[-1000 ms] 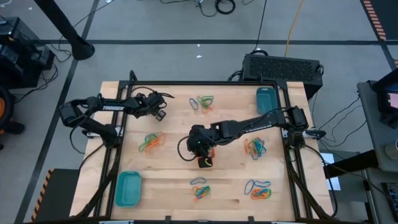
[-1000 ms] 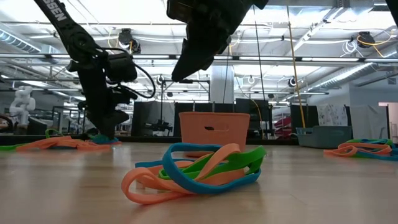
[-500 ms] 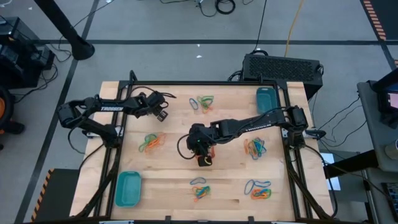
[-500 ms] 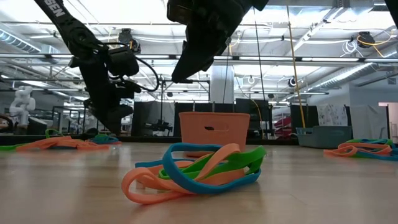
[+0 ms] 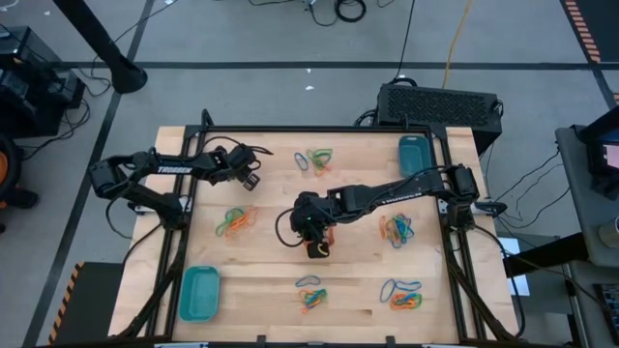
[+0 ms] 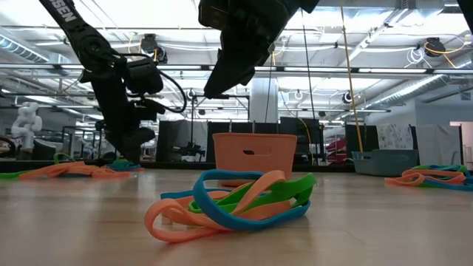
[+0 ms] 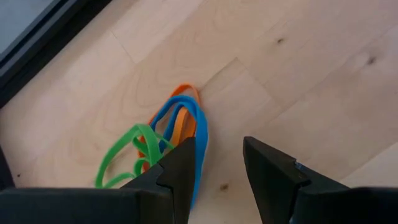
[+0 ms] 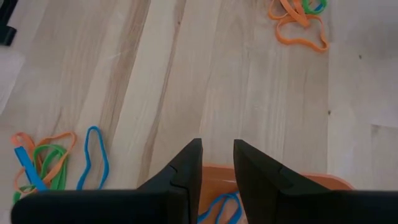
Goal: Sort rubber bands into baskets
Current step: Put the blue rubber band into the orange bin
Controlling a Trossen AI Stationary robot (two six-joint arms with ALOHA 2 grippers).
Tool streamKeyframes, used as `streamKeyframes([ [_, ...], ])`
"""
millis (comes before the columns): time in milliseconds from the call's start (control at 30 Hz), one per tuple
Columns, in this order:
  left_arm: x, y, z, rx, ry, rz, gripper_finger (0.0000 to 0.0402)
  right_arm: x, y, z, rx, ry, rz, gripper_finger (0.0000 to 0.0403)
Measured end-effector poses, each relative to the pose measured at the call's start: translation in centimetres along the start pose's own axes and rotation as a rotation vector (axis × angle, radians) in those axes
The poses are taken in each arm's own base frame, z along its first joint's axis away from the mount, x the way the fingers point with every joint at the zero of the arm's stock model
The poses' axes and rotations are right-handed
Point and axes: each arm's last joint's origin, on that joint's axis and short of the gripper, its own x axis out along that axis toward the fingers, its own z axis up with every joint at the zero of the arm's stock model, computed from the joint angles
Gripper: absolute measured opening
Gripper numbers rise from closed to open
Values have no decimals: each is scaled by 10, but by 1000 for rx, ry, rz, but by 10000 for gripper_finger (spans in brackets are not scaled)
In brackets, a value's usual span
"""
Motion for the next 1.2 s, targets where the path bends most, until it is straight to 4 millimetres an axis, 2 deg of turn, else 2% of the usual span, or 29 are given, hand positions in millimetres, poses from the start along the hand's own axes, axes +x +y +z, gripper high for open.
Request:
streamKeyframes([
  [367,0,0,0,-24,0,6,140,0,0,0,0,0,0,84],
  [700,0,0,0,-24,-1,10,82,0,0,0,24,1,0,84],
  [867,1,0,-1,-20,12,13,79,0,0,0,26,2,1,84],
  [1067,13,-2,-3,28,24,73,79,0,1,-1,34,8,1,84],
  [1200,15,-7,0,45,0,29,79,0,1,-1,34,10,1,84],
])
